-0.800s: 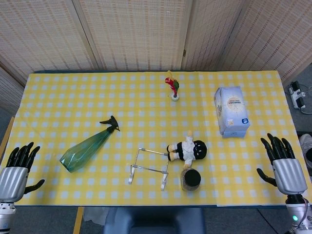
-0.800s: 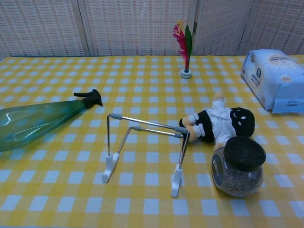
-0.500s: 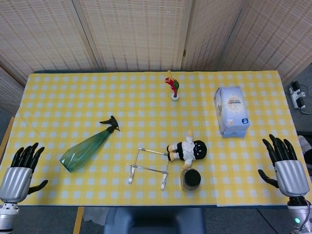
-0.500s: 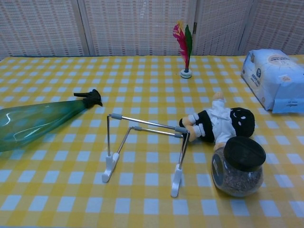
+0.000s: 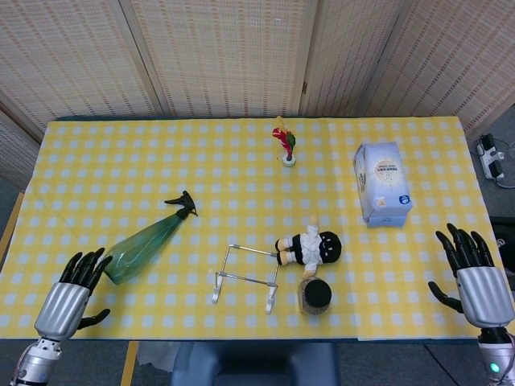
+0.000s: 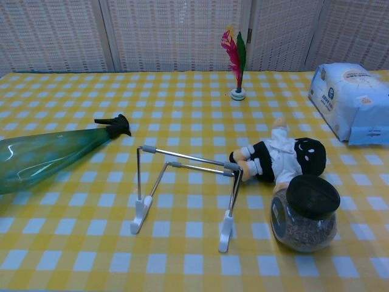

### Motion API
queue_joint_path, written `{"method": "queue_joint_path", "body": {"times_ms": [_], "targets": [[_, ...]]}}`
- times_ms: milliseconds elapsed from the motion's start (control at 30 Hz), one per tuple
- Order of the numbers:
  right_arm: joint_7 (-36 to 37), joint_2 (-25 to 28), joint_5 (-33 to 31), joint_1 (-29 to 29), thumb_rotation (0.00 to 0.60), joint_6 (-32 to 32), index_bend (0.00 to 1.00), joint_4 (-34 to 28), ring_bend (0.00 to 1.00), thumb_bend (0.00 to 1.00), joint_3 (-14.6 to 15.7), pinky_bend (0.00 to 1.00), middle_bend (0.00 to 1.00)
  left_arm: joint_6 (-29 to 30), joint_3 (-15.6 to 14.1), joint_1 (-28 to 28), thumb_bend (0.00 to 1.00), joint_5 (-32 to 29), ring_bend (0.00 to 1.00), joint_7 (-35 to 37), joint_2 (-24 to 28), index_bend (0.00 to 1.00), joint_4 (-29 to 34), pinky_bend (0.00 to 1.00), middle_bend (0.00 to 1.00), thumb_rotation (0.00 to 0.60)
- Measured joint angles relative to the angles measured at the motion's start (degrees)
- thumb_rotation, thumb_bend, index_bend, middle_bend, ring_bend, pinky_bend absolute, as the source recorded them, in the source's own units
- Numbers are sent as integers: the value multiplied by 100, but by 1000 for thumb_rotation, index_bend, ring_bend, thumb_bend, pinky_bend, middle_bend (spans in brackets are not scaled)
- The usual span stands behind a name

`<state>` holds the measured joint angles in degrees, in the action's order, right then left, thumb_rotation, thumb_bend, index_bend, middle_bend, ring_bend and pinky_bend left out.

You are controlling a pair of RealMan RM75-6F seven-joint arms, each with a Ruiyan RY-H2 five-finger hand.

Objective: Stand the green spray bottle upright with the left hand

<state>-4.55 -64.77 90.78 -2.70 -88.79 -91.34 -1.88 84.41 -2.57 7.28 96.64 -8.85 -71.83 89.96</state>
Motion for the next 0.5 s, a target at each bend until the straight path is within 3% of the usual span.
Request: {"method": "queue_joint_path", "body": {"times_ms": [233,500], "targets": [[25,17,20,6,600,0,0,-22,0,278,9,0,0,106,123,61,150,75,79,19,-549,0,-443,30,22,600],[180,79,-68,-9,600,40,0,-26,0,278,-48,0,0,-288,444,290,151,-478,73,153,-1219,0,-1133,30,22,600]]}}
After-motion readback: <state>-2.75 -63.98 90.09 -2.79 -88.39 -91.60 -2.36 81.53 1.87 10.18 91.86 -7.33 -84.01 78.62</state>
